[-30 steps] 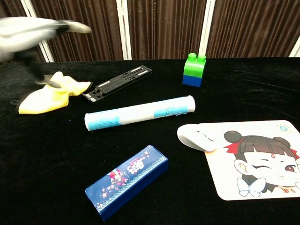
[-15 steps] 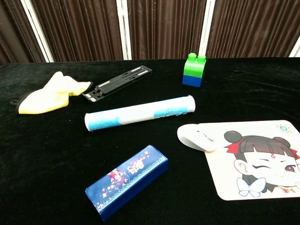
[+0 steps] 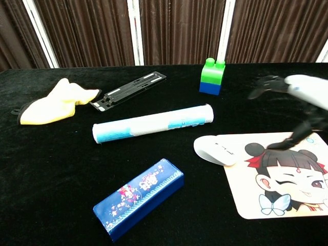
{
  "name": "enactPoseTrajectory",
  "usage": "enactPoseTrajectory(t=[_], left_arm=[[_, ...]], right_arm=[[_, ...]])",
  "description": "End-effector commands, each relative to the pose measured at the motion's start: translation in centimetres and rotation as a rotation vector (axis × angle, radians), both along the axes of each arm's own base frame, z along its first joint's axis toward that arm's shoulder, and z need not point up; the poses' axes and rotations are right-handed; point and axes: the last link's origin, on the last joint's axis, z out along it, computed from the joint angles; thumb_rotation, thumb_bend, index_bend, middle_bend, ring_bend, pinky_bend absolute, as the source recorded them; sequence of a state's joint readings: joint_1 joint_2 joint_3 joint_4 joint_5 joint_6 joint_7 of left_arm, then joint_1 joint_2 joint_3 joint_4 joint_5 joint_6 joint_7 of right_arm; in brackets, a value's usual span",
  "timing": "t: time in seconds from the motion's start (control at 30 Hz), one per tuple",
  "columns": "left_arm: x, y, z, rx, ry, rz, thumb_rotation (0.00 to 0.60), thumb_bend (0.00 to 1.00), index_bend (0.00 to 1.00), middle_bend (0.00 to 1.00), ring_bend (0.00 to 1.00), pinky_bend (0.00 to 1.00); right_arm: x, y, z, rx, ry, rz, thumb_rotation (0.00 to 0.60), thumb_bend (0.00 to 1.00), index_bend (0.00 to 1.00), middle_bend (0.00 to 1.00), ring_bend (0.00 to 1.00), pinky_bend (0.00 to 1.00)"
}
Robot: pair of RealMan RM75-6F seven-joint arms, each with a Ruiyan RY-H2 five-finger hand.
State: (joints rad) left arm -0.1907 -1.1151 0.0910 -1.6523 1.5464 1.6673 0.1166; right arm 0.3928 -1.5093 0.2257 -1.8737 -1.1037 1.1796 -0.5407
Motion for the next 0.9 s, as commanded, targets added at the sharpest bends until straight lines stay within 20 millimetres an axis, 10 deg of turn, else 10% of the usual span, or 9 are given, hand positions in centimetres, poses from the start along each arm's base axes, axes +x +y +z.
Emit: enactPoseTrajectory(t=[0.03,0.9], left_arm=[[0.0,-0.1,0.1,-0.001,-0.002,-0.004,0.600,0.13,0.00,0.00,0.00,0.00],[-0.6,-0.6,0.3,-0.016,-0.064,-0.024,0.600,0.13,0.00,0.00,0.00,0.00]], right_arm=[[1.8,-0.8,-1.6,0.019,-0.029,-0.001,0.600,0.08,0.18,0.00,0.00,0.00],[2.7,-2.5,-9.7,0.036,-0.100,-0.177,0.600,0.09,0.15,0.00,0.00,0.00]])
